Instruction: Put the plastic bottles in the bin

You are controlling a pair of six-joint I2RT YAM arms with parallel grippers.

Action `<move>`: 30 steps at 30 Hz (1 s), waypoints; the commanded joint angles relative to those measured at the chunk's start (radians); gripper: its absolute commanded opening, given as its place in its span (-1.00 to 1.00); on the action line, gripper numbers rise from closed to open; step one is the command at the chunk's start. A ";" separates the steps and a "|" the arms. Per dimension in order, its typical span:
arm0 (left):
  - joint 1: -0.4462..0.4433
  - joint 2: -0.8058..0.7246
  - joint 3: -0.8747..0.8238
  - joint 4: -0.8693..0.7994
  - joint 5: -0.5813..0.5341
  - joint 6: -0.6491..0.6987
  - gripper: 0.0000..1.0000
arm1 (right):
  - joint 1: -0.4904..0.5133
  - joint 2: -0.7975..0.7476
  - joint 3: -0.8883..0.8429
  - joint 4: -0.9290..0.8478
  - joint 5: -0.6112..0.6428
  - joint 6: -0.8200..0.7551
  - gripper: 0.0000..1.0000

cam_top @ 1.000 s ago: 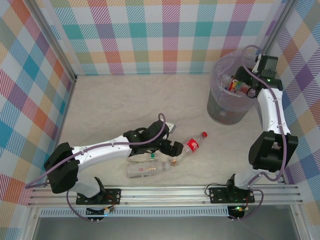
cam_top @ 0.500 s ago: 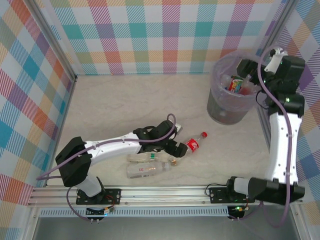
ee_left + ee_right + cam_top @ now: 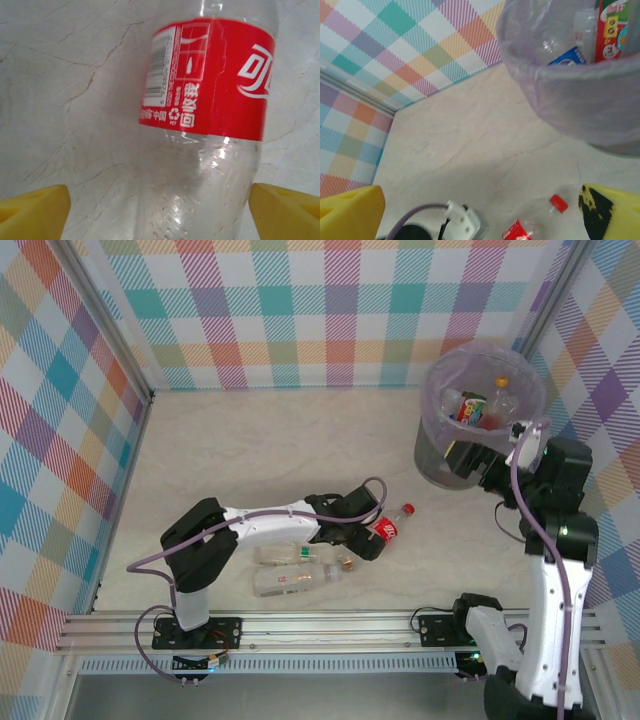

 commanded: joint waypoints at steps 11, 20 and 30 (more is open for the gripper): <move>-0.013 0.130 0.101 -0.005 -0.057 0.002 0.47 | 0.003 -0.188 -0.147 -0.185 0.080 -0.027 0.99; -0.013 0.135 0.093 0.001 -0.093 -0.003 0.15 | 0.004 -0.267 -0.184 -0.286 0.064 -0.004 0.98; -0.012 0.085 0.092 0.017 -0.130 -0.014 -0.11 | 0.003 -0.351 -0.281 -0.302 0.023 0.076 0.99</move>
